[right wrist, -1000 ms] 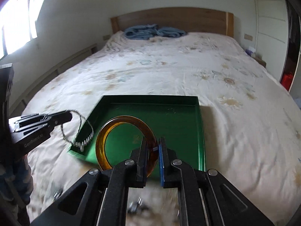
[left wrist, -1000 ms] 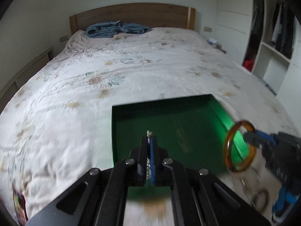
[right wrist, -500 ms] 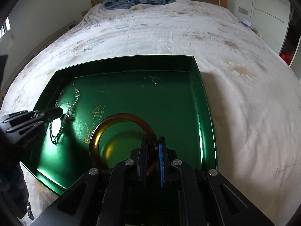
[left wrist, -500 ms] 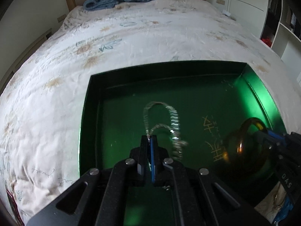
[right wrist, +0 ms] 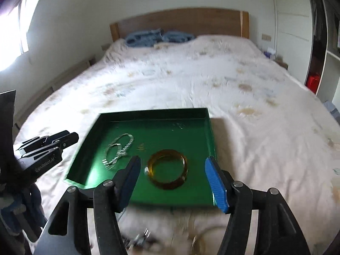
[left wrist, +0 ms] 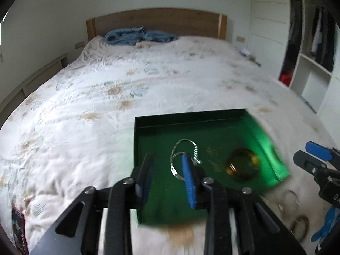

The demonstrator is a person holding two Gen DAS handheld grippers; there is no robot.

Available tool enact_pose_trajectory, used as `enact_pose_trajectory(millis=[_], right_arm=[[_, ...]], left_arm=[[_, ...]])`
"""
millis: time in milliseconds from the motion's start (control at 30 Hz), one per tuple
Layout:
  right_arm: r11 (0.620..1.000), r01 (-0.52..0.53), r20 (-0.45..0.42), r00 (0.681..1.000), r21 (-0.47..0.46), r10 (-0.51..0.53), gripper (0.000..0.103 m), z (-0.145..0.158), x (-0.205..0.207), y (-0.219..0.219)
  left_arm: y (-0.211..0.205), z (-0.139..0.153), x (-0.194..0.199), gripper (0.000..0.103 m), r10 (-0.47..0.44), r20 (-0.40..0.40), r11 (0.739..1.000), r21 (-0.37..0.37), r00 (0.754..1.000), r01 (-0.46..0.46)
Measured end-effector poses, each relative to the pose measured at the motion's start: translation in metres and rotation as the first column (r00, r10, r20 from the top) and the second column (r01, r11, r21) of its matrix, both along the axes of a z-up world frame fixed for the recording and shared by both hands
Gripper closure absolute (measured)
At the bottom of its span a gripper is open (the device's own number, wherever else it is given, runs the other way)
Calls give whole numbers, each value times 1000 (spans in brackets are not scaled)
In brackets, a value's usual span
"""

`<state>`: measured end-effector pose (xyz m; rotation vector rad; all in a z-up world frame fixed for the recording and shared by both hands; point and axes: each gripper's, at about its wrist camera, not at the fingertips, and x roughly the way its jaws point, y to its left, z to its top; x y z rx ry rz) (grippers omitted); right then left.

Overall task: Organize jewelry
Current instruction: 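Withdraw both tools from the tray back toward the remaining jewelry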

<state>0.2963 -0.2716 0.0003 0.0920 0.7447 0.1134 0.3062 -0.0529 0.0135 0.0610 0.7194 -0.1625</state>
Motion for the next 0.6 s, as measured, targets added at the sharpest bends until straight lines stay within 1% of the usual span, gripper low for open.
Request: enact_pose_trajectory(millis=[67, 133, 233, 367, 433, 533, 600], right_arm=[[1000, -5, 29, 1000, -3, 5, 40, 14, -29, 2], [1000, -16, 47, 999, 1, 16, 40, 25, -57, 4], [1000, -25, 84, 996, -5, 26, 39, 39, -100, 8], [999, -28, 119, 992, -34, 32, 39, 52, -151, 11], [998, -29, 129, 991, -51, 35, 39, 57, -172, 11], [998, -36, 144, 989, -52, 43, 39, 61, -196, 8], [998, -34, 150, 988, -56, 42, 39, 61, -210, 5]], left_arm=[[4, 13, -26, 69, -23, 30, 1000, -4, 999, 23], [7, 25, -60, 67, -55, 61, 998, -7, 997, 55], [16, 36, -103, 65, -75, 84, 997, 3, 994, 75], [40, 47, -153, 63, -44, 117, 999, 17, 992, 43], [55, 51, -171, 63, -33, 122, 999, 3, 992, 33], [79, 52, -193, 63, -8, 114, 1000, -11, 993, 9], [93, 47, -203, 63, 6, 100, 1000, -18, 995, -4]])
